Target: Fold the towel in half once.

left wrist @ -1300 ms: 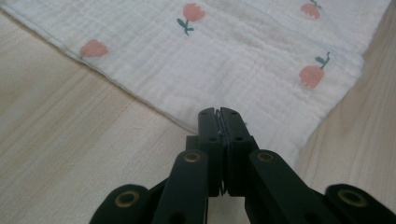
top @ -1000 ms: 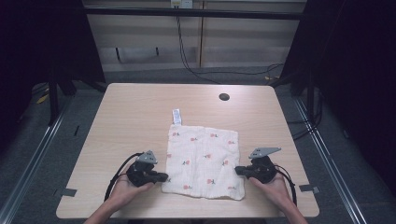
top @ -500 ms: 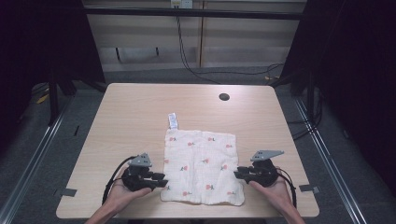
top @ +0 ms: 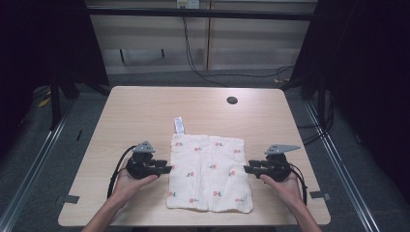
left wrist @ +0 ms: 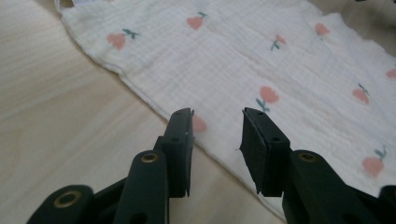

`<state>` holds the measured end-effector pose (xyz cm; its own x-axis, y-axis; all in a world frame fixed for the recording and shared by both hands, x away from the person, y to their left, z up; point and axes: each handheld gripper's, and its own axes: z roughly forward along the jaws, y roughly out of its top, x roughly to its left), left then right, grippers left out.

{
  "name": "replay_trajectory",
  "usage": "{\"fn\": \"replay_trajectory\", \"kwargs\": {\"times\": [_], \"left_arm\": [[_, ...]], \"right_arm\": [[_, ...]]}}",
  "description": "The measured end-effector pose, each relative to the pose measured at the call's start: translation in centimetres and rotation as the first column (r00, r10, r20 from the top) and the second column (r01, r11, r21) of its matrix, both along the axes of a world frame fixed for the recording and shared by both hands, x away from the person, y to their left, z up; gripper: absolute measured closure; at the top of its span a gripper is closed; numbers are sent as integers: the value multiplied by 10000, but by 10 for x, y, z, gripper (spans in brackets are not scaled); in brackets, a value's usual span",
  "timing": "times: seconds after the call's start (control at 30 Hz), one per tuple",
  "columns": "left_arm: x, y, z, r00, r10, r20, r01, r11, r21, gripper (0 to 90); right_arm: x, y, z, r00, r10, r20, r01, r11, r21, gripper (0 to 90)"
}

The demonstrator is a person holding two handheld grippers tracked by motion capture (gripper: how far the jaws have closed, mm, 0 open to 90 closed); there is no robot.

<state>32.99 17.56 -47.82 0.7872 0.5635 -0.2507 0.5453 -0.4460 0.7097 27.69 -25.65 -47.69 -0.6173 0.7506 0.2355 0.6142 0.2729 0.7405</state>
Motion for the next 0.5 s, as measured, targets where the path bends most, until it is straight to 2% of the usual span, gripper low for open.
{"fn": "replay_trajectory", "kwargs": {"times": [0.1, 0.17, 0.2, 0.23, 0.27, 0.3, 0.33, 0.4, 0.5], "left_arm": [[14, -3, -1, 9999, 115, -8, -115, 9999, -48, 659], [19, -7, -7, 9999, -114, 43, 113, 9999, 107, 737], [19, -7, -7, 9999, -114, 43, 113, 9999, 107, 757], [19, -9, -10, 9998, -204, 25, 203, 9996, 196, 761], [19, -11, -11, 9993, -370, -18, 370, 9988, 316, 761], [18, -12, -11, 9990, -436, 47, 434, 9983, 382, 761], [19, -12, -10, 9992, -385, 133, 380, 9987, 335, 758], [24, -8, -8, 9999, -78, 100, 77, 9998, 156, 740], [38, -1, -7, 9990, 441, -38, -442, 9990, -83, 729]], "right_arm": [[13, 0, 3, 9998, -115, 141, 114, 9999, 96, 643], [30, 0, 7, 9991, -268, 326, 264, 9996, 133, 667], [30, 0, 7, 9991, -268, 326, 264, 9996, 133, 667], [46, 0, 7, 9989, -383, 275, 381, 9992, 80, 690], [46, 0, 7, 9989, -383, 275, 381, 9992, 80, 690], [53, 0, 4, 9982, -543, 245, 539, 9984, 170, 698], [60, 1, 1, 9983, -562, 146, 558, 9980, 281, 701], [72, 4, -4, 9976, -670, 175, 672, 9977, -81, 706], [87, 5, -9, 9959, -901, 30, 901, 9957, -213, 705]]}}
